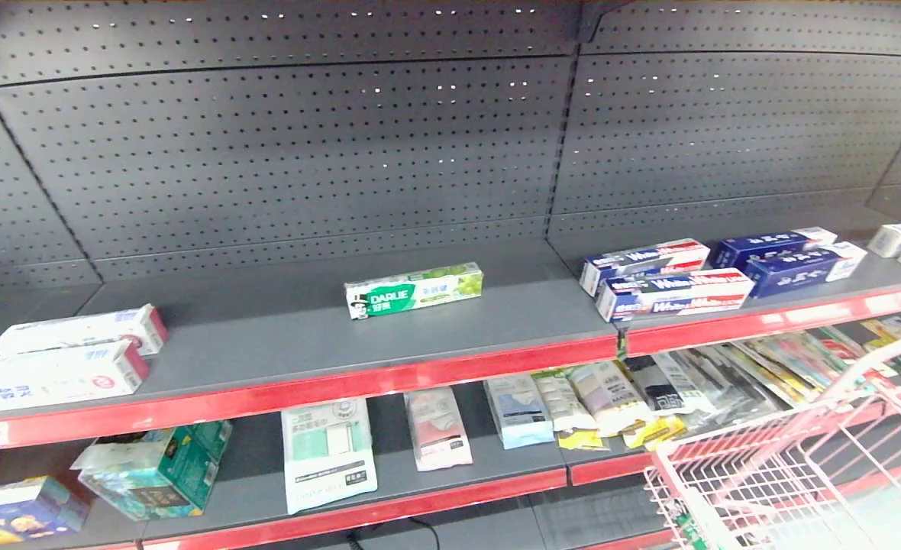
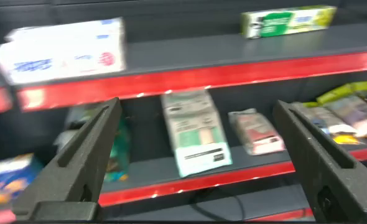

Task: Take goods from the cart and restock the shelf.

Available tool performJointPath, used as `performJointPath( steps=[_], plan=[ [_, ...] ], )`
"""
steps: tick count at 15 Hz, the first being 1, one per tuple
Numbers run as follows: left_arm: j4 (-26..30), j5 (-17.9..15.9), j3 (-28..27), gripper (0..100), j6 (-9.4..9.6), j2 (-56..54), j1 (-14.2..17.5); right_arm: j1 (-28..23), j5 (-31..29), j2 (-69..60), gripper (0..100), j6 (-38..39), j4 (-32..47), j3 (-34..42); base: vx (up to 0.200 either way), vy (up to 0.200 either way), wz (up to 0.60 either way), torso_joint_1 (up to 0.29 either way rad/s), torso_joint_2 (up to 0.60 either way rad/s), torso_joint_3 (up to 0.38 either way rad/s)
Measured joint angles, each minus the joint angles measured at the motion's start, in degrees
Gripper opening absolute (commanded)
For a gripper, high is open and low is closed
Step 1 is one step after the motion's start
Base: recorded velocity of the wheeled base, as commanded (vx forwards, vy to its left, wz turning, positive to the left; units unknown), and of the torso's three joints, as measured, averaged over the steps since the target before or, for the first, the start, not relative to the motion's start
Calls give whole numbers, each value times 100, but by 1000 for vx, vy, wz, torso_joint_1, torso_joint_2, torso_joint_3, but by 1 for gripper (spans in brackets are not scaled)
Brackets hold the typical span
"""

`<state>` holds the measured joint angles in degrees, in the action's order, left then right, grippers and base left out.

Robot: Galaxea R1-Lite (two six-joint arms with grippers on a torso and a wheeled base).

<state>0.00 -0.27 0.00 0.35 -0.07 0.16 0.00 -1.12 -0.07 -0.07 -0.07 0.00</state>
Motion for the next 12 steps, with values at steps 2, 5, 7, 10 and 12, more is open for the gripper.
performJointPath(
  steps=[2, 5, 7, 10, 12],
  plan=[
    [-2, 2, 0, 100, 0, 0, 0, 0, 0, 0, 100, 0, 0, 0, 0, 0, -600, 0, 2, 2],
    [0, 2, 0, 100, 0, 0, 0, 0, -2, 0, 100, 0, 0, 0, 0, 0, -600, -1, 9, 4],
    [0, 0, 0, 100, -2, 0, 0, 0, -2, 0, 100, 0, 0, 0, 0, 0, -600, 5, 2, 2],
    [0, 0, 0, 100, 0, 0, 0, 0, 0, 0, 100, 0, 0, 0, 0, 0, -400, 0, 3, 0],
    [0, 0, 0, 100, -2, 0, -2, 0, -2, 0, 100, 0, -2, 0, 0, 0, 0, 0, 0, 0]
  ],
)
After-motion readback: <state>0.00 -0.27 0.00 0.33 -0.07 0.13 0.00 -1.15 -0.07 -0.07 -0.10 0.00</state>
